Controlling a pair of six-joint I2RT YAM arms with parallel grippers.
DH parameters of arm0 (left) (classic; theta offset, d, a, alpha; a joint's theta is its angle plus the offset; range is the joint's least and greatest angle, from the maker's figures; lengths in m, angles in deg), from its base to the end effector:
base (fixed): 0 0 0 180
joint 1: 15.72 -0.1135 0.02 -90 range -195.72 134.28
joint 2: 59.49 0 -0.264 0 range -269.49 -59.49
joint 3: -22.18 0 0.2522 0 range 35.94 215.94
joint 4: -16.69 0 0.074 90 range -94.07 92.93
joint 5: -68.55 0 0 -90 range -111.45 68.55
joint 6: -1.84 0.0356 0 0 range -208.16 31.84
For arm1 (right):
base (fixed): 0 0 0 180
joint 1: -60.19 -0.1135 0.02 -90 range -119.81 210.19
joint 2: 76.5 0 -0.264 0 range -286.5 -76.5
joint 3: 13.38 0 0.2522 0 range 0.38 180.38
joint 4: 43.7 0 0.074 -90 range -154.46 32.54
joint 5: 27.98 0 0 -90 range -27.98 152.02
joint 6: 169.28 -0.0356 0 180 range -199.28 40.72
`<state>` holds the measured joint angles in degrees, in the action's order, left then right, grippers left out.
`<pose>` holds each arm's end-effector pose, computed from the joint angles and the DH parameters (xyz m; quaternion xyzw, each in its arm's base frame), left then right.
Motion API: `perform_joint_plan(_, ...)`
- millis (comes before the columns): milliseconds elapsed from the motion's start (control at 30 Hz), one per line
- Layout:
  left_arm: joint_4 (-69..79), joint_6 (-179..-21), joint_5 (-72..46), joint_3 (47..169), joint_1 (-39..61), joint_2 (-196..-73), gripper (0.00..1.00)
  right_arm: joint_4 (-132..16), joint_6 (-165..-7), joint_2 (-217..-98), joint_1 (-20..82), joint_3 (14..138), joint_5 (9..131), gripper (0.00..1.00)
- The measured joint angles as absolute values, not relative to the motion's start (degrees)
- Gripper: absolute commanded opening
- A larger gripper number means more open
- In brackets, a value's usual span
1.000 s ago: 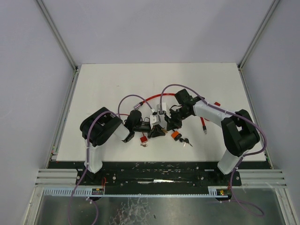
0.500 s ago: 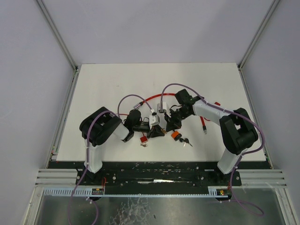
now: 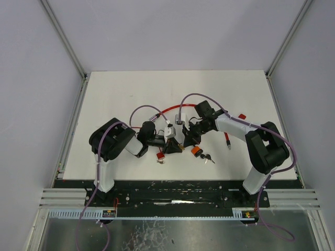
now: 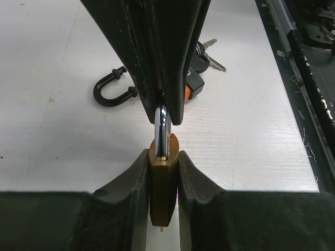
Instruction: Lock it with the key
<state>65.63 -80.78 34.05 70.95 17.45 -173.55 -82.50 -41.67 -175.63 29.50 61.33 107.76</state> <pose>0.2547 -0.2015 0.0989 0.5073 0.5678 -0.4817 0.4339 0.2760 0.1935 0.1816 -0.5777 0.6913 0.3645 0.2358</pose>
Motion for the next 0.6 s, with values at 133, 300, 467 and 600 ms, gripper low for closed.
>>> perform_joint_plan(133,65.52,-81.13,35.39,70.88,16.86,-173.57,0.00,-80.36,-43.79,-175.21,28.77,60.63,107.45,0.00)
perform_joint_plan(300,65.30,-81.76,37.40,70.81,15.68,-173.61,0.00,-77.12,-46.57,-175.04,28.01,59.60,107.39,0.00)
perform_joint_plan(467,65.02,-81.98,39.01,70.64,14.52,-173.66,0.00,-73.21,-48.71,-175.04,27.22,58.31,107.56,0.00)
perform_joint_plan(600,65.00,-82.02,40.02,70.49,13.93,-173.66,0.00,-70.67,-50.20,-175.10,26.74,57.24,107.56,0.00)
